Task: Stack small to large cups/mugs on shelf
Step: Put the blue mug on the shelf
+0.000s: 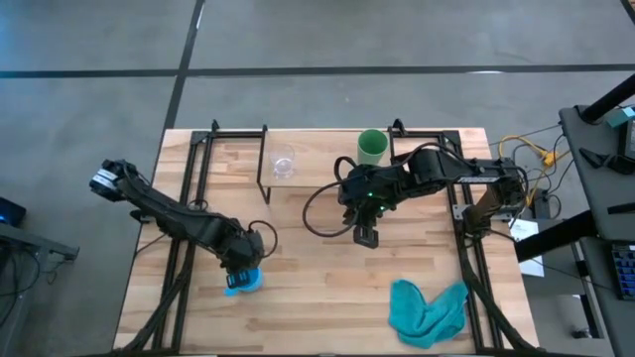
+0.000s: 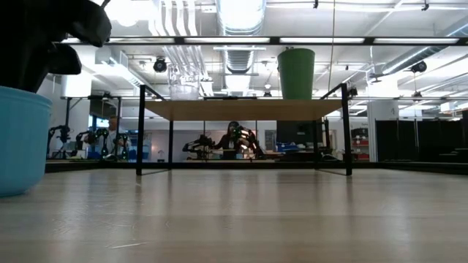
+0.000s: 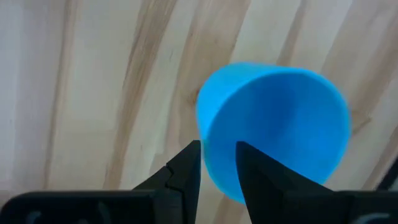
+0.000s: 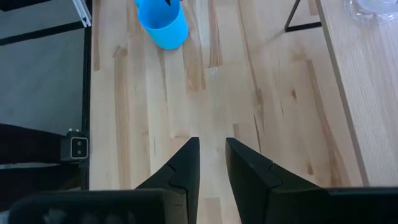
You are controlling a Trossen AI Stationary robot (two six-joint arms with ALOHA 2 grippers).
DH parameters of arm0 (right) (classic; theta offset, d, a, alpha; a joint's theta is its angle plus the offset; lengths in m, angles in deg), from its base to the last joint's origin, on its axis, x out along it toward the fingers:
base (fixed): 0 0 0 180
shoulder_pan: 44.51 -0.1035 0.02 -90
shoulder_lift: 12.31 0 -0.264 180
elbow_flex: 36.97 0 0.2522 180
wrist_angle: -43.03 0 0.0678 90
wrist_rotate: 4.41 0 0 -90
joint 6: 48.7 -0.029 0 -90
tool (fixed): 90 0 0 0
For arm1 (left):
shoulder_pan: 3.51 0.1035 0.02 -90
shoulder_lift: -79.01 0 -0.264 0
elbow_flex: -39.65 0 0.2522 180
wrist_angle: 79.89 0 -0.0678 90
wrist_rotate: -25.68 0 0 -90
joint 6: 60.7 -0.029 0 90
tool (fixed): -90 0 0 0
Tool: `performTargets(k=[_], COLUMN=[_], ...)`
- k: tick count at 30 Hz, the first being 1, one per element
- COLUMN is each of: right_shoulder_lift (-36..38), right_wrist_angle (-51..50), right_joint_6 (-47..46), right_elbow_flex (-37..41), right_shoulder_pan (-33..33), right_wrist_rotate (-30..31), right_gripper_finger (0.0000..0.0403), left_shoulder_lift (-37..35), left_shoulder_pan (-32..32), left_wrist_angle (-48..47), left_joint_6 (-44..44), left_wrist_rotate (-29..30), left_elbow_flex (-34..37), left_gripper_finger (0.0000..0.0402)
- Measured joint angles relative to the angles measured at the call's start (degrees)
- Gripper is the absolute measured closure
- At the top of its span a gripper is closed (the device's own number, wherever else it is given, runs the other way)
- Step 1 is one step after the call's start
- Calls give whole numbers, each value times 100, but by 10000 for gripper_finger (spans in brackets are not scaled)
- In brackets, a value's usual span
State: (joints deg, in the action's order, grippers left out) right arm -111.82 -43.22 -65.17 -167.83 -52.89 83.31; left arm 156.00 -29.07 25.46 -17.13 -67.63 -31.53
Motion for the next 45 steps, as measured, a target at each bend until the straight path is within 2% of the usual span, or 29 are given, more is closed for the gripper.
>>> performTargets(k=[7,15,21,32,38,45], right_shoulder_lift=[-2,0,0,-1,0,-1], right_wrist_angle=[2,7,7,90,92,96], right_joint_6=[0,0,0,15,-2,-4], right_elbow_flex=[0,0,0,0,0,0], right_shoulder_pan=[0,0,0,0,0,0], right_wrist_rotate=[0,0,-1,0,-2,-2], right_gripper_finger=[330,330,330,330,330,330], left_shoulder_lift=[-22,-20,-20,18,19,17], left_shoulder_pan=[4,4,4,29,250,875], left_wrist_angle=[27,625,668,649,632,574], left_joint_6=[-49,-88,-85,-41,108,-46], left_wrist_rotate=[247,278,276,271,238,478], left_elbow_flex=[54,364,399,373,-39,-1229], left_gripper_finger=[314,314,319,395,400,401])
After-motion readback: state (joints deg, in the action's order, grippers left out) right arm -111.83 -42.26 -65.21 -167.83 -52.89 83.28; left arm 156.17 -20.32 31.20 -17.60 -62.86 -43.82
